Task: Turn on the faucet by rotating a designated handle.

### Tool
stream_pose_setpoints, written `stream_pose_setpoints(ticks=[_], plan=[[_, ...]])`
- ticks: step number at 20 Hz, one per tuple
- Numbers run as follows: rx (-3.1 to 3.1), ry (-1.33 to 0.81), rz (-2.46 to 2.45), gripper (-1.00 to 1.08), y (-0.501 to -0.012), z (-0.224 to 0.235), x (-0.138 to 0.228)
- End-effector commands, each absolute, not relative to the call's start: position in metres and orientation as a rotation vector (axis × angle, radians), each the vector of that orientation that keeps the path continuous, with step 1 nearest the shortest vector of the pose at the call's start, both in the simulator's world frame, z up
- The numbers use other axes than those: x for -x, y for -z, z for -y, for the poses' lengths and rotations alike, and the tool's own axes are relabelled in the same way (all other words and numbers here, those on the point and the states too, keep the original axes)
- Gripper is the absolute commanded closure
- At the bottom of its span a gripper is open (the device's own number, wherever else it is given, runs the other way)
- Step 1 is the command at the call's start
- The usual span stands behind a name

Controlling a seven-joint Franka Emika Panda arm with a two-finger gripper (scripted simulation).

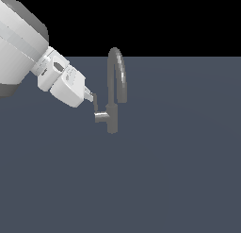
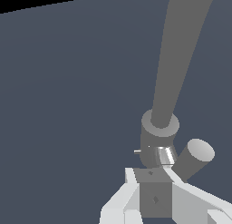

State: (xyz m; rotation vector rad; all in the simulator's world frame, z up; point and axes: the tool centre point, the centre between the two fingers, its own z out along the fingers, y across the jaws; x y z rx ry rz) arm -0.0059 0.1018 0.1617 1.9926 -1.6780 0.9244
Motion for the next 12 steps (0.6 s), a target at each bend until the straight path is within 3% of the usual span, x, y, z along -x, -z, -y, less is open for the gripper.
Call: stream_pose_setpoints(ticks=[1,12], plan=[[-1.956,-0.939,1.701,1.08,-0.159,-0.098,-0.002],[-1.908,-0.961,1.73,1.08,-0.158,-0.093,-0.012]])
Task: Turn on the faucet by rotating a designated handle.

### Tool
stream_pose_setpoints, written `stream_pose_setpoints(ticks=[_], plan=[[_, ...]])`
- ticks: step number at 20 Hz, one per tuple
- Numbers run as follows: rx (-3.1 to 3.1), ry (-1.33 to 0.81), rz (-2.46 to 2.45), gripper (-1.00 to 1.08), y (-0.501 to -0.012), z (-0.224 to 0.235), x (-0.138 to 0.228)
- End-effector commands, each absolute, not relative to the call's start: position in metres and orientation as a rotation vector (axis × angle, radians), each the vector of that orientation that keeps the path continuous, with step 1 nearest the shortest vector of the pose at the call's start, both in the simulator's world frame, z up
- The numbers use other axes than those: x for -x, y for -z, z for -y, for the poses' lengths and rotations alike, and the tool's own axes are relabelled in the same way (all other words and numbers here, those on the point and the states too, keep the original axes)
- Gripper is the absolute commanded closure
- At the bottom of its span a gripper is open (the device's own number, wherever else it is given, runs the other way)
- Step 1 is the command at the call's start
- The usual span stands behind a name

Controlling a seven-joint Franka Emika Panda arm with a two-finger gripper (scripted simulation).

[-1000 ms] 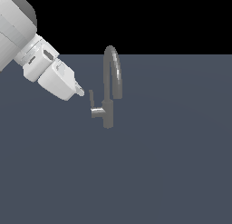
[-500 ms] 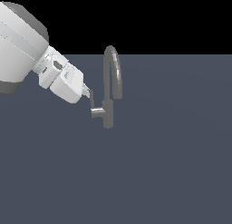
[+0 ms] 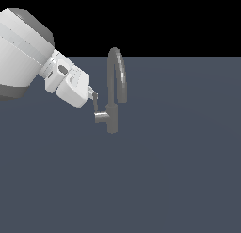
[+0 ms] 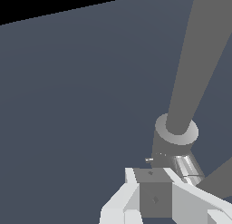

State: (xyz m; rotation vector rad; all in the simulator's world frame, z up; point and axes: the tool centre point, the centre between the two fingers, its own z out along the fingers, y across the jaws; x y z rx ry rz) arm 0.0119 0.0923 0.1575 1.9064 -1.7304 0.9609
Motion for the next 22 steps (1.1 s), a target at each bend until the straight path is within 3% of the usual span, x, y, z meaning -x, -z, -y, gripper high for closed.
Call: stream_pose_setpoints(ticks=[1,22], plan=[[-1.908,-0.961,1.73,1.08,-0.158,-0.093,-0.012],[-1.908,-0.961,1.73,1.08,-0.168,-0.083,0.03]])
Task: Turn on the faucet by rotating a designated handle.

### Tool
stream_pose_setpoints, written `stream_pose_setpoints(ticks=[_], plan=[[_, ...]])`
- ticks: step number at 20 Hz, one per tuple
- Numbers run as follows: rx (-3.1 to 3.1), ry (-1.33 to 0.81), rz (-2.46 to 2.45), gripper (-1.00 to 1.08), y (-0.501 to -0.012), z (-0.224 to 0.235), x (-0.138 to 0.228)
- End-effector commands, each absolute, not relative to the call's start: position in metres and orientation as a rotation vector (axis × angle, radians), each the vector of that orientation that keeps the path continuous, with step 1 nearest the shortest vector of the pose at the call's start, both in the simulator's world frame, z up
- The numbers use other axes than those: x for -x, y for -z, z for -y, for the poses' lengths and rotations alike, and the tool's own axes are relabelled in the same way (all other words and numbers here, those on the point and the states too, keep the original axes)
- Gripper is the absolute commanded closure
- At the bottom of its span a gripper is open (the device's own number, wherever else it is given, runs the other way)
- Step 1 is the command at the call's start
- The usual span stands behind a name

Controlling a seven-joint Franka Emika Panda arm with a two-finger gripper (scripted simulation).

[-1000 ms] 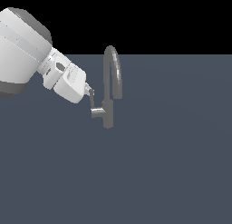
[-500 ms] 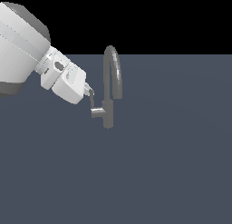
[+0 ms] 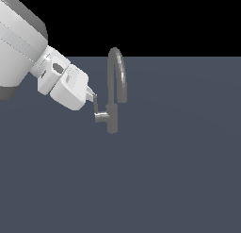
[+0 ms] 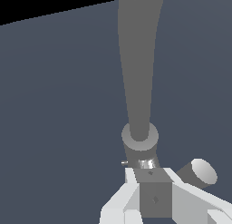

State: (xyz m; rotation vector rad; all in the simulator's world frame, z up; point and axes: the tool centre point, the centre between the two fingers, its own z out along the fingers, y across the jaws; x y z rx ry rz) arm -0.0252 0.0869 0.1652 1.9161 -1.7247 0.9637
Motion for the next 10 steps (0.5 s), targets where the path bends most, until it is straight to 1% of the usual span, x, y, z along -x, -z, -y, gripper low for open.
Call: stream_pose_setpoints(ticks=[1,4,10], plan=[[-1.908,-0.961,1.73,1.08,-0.169,-0.083,0.032],[-1.918,-0.965,1.727,1.08,-0.168,-0.086,0.031],[-1.914,-0.964,1.728,1.08,-0.161,-0.081,0.049]])
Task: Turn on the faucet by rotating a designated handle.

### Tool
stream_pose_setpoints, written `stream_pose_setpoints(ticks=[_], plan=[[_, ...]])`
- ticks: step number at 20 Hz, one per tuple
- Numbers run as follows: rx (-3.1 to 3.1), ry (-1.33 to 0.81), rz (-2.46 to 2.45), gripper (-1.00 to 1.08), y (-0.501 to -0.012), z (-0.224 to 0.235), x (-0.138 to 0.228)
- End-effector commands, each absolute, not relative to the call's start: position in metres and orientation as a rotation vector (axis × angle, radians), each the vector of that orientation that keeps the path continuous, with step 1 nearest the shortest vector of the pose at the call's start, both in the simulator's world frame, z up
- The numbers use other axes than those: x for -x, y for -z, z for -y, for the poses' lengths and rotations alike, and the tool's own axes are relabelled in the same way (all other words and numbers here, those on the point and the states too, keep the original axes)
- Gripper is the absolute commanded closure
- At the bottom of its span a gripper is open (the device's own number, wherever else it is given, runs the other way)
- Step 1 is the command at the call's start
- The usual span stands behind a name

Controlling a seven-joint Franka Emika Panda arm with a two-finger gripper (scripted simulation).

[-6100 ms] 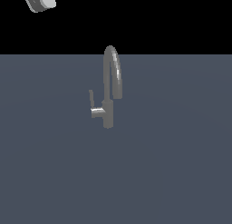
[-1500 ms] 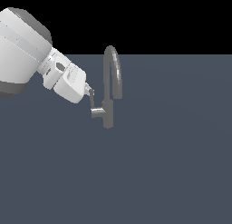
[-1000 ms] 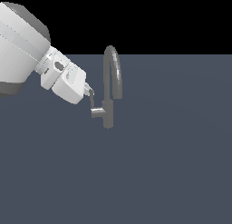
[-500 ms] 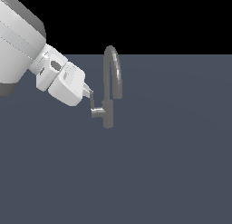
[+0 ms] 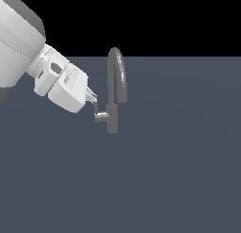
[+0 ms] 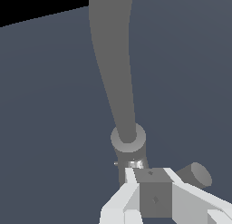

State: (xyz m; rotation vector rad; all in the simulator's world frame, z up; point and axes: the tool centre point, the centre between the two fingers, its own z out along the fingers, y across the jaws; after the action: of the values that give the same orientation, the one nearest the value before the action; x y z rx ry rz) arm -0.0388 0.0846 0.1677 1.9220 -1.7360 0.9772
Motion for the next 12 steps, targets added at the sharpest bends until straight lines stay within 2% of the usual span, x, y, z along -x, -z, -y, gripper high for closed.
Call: stream_pose_setpoints(ticks=[1,9,12], plan=[[-1.914,-0.963,1.728,1.08,-0.159,-0.08,0.052],[-1.909,-0.961,1.729,1.08,-0.149,-0.072,0.078],[-1.934,-0.974,1.725,1.08,-0.152,-0.08,0.07]])
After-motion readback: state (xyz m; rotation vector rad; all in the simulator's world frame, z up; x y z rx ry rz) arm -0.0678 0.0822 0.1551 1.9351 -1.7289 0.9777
